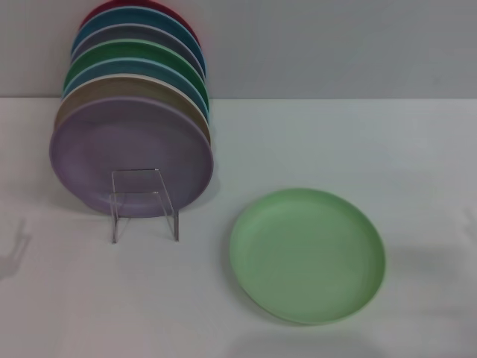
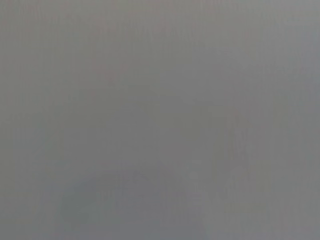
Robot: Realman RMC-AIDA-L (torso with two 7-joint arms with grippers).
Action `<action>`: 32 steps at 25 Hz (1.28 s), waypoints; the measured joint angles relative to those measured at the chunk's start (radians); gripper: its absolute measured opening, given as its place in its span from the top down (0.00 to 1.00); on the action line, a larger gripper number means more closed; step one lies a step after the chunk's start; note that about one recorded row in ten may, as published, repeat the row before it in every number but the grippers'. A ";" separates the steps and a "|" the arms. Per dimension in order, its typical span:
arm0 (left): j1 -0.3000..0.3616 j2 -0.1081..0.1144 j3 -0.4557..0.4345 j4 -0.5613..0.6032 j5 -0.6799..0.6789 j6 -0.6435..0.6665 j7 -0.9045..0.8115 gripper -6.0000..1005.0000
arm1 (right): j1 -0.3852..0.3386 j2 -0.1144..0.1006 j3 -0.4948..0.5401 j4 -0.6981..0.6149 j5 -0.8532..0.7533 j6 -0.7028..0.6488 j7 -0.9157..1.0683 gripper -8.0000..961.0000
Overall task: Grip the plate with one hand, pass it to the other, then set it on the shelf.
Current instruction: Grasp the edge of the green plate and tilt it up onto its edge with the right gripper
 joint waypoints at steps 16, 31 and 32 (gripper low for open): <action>-0.013 0.001 0.012 -0.001 0.000 -0.004 0.000 0.18 | 0.031 -0.009 -0.049 0.272 -0.104 -0.157 0.296 0.14; -0.044 0.002 0.016 0.002 0.000 -0.036 0.000 0.20 | 0.145 -0.024 -0.302 1.203 -1.385 -0.518 1.929 0.14; -0.047 0.001 0.019 0.002 0.000 -0.039 0.000 0.20 | 0.197 -0.027 -0.299 1.196 -1.495 -0.445 2.021 0.14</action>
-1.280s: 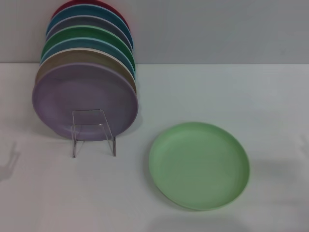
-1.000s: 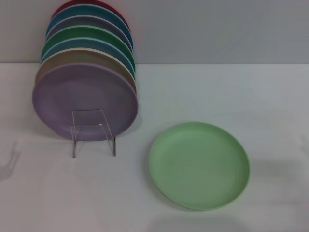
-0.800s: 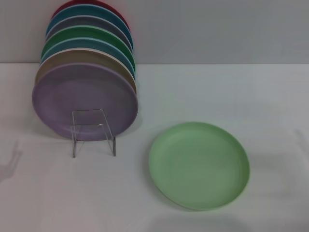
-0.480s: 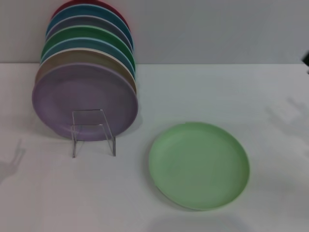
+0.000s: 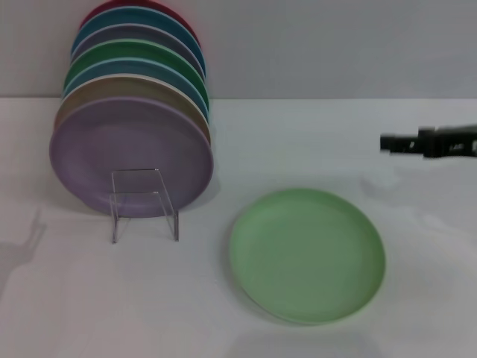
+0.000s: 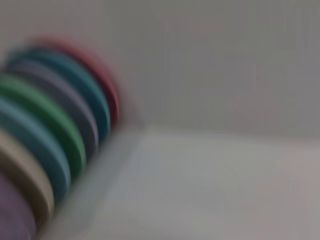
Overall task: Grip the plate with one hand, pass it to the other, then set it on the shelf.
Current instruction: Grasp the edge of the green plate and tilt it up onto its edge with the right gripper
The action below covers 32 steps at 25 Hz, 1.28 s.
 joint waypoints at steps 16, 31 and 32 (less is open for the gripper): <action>-0.004 -0.001 0.007 0.000 0.000 -0.014 0.000 0.21 | 0.190 0.005 -0.040 -0.213 -0.218 0.095 0.037 0.14; 0.004 -0.002 0.007 0.000 0.000 -0.014 0.000 0.22 | 0.256 0.006 -0.132 -0.365 -0.245 0.015 0.034 0.14; 0.004 -0.002 0.007 0.000 0.000 -0.014 0.000 0.22 | 0.258 0.005 -0.134 -0.373 -0.245 0.012 0.035 0.14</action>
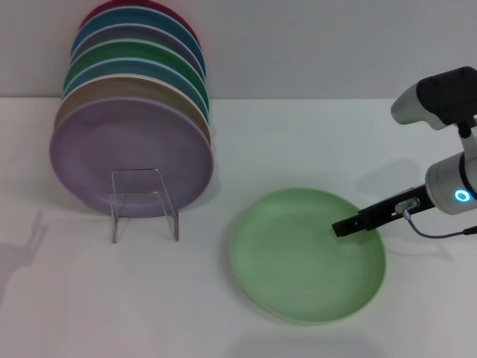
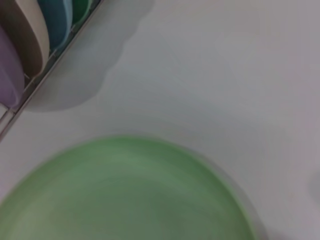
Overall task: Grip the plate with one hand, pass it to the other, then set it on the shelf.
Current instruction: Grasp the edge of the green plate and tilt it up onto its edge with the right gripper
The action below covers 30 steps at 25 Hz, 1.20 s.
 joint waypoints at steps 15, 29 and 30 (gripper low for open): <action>-0.005 0.002 0.014 0.000 0.000 0.000 0.000 0.24 | 0.016 0.000 -0.010 -0.036 -0.026 -0.018 0.012 0.40; -0.009 0.002 0.024 0.000 0.000 -0.002 0.000 0.25 | 0.026 0.000 -0.012 -0.080 -0.025 -0.044 -0.005 0.80; -0.009 0.002 0.024 0.000 0.000 -0.002 0.000 0.25 | 0.026 0.000 -0.013 -0.080 -0.025 -0.046 -0.005 0.82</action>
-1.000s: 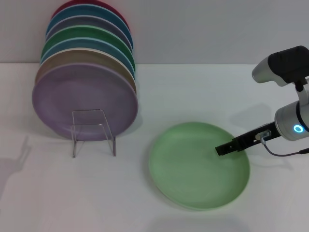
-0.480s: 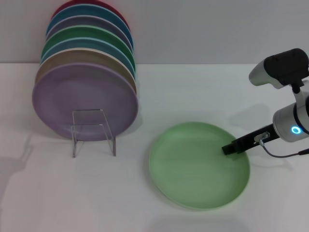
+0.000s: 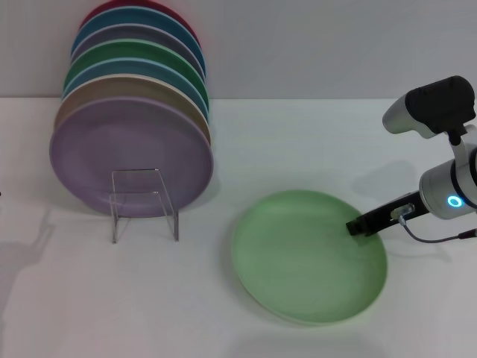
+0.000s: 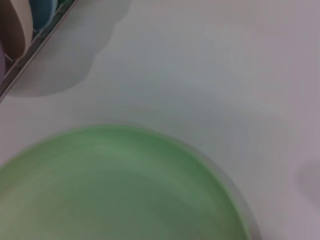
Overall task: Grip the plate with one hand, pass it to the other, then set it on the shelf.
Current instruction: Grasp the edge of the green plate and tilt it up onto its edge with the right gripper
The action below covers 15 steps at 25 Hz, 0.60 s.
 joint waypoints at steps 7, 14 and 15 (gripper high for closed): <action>0.000 0.000 0.000 -0.004 0.000 0.002 0.000 0.25 | -0.011 0.002 -0.001 0.014 0.010 -0.003 -0.011 0.85; 0.001 0.000 0.001 -0.006 0.000 0.002 0.000 0.26 | -0.028 0.004 -0.001 0.033 0.035 0.000 -0.033 0.85; 0.002 0.000 0.001 -0.007 0.000 0.002 0.000 0.26 | -0.030 0.004 -0.001 0.036 0.037 0.000 -0.035 0.86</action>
